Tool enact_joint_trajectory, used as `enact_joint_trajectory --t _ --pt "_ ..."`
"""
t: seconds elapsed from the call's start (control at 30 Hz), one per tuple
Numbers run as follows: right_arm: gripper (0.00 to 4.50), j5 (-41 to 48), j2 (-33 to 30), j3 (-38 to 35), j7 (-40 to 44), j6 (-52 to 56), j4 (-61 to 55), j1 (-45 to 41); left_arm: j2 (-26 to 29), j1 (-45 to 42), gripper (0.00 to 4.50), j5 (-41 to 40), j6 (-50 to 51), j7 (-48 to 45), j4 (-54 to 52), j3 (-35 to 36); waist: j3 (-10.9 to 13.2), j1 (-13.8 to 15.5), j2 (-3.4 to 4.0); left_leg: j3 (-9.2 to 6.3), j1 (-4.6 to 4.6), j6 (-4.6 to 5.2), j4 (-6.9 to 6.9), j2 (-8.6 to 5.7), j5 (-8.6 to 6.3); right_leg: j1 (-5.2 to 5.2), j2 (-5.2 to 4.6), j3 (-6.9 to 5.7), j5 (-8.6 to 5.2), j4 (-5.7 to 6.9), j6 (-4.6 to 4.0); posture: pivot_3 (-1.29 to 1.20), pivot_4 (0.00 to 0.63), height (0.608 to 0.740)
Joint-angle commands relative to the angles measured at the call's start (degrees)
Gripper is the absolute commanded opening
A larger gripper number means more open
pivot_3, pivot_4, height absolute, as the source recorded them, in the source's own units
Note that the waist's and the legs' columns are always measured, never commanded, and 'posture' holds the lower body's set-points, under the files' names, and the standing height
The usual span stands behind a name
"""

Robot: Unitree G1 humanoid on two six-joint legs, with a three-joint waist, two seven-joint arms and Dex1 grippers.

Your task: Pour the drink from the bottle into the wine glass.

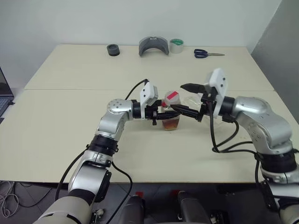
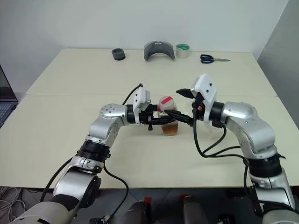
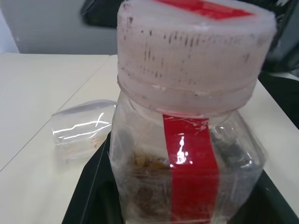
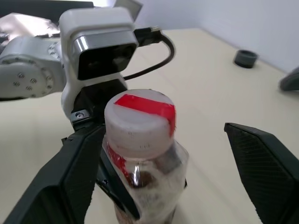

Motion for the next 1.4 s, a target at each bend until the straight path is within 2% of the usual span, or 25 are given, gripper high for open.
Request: enact_joint_trajectory --t 0.03,0.17,0.27,0.4,0.7,0.93,1.03,1.07,1.17,1.33,1.4 --pt "4.19 2.95 4.8 -0.72 -10.63 6.47 -13.1 2.89 -0.19 -2.33 1.82 -1.15 -0.54 0.02 -0.16 1.3 0.0 -0.2 0.0 0.03 0.01 0.0 -0.01 0.0 0.0 -0.01 0.02 0.03 0.0 0.01 0.0 0.0 0.15 0.74" --pt "4.19 -6.33 13.64 7.28 -25.38 7.66 -16.6 3.94 -0.47 -3.26 1.82 -0.92 -0.79 -0.32 1.36 1.22 -0.01 -0.45 0.01 0.06 0.08 0.0 0.02 -0.03 0.0 -0.01 0.08 0.04 0.0 0.09 0.01 0.0 0.15 0.74" --pt "4.19 -11.87 17.82 12.02 -31.6 7.12 -15.26 3.31 -0.74 -3.8 1.82 -0.73 -0.97 -1.11 2.21 0.8 -0.01 -0.5 0.01 0.06 0.06 -0.02 0.01 -0.03 0.01 -0.05 0.11 0.04 -0.01 0.08 0.0 0.0 0.15 0.74" --pt "4.19 -16.15 20.23 14.83 -34.73 6.64 -13.57 3.11 -1.14 -4.21 1.82 -0.49 -1.26 -1.6 2.72 0.59 0.0 -0.49 0.01 0.07 0.04 -0.03 0.01 -0.05 0.02 -0.05 0.05 0.06 0.0 0.06 0.0 0.0 0.15 0.74" --pt "4.19 -19.67 23.06 14.22 -35.69 5.51 -11.55 2.48 -1.38 -3.91 1.82 -0.25 -1.49 -1.7 2.43 0.45 0.0 -0.63 0.01 0.08 0.05 -0.01 0.0 -0.05 0.01 -0.05 0.09 0.04 0.0 0.06 0.0 0.0 0.15 0.74" --pt "1.91 -20.01 22.76 15.19 -33.55 4.38 -11.51 3.08 -1.0 -3.57 1.82 -0.18 -1.45 -1.68 2.08 0.43 0.0 -0.73 0.01 0.07 0.04 0.0 0.0 -0.05 0.01 -0.05 0.09 0.04 0.0 0.07 0.0 0.0 0.15 0.74" --pt "1.88 -19.71 22.51 15.67 -32.46 3.53 -11.65 3.89 -0.87 -3.45 1.82 -0.19 -1.47 -1.81 2.01 0.41 -0.01 -0.73 0.01 0.07 0.04 0.0 0.0 -0.05 0.01 -0.05 0.09 0.04 0.0 0.07 0.0 0.0 0.15 0.74" --pt "1.88 -19.41 22.45 15.83 -31.83 3.13 -11.57 4.07 -0.82 -3.43 1.82 -0.21 -1.43 -1.91 1.99 0.4 0.0 -0.73 0.01 0.07 0.05 0.0 0.0 -0.05 0.01 -0.05 0.09 0.04 0.0 0.07 0.0 0.0 0.15 0.74" --pt "1.88 -16.15 18.16 15.55 -22.44 -1.05 -8.89 2.78 -0.34 -3.51 1.82 -0.57 -0.73 -3.0 1.51 0.31 0.0 -0.75 0.01 0.08 0.05 0.0 0.01 -0.05 0.01 -0.05 0.1 0.04 0.0 0.06 0.0 0.0 0.15 0.74" --pt "1.88 -5.63 6.95 10.37 3.76 -7.41 4.79 -4.43 1.33 -4.1 1.82 -1.04 -0.3 -6.45 1.03 0.17 0.0 -0.83 0.02 0.09 0.08 0.01 0.01 -0.05 0.0 -0.01 0.13 0.02 0.0 0.05 0.0 0.0 0.15 0.74" --pt "1.88 -3.8 4.48 9.91 9.58 -7.82 9.77 -7.5 1.41 -4.68 1.82 -1.22 -0.23 -6.47 1.4 0.66 0.01 -0.85 0.02 0.09 0.1 0.02 0.0 -0.03 0.0 0.01 0.15 0.01 0.0 0.04 0.0 0.0 0.15 0.74"
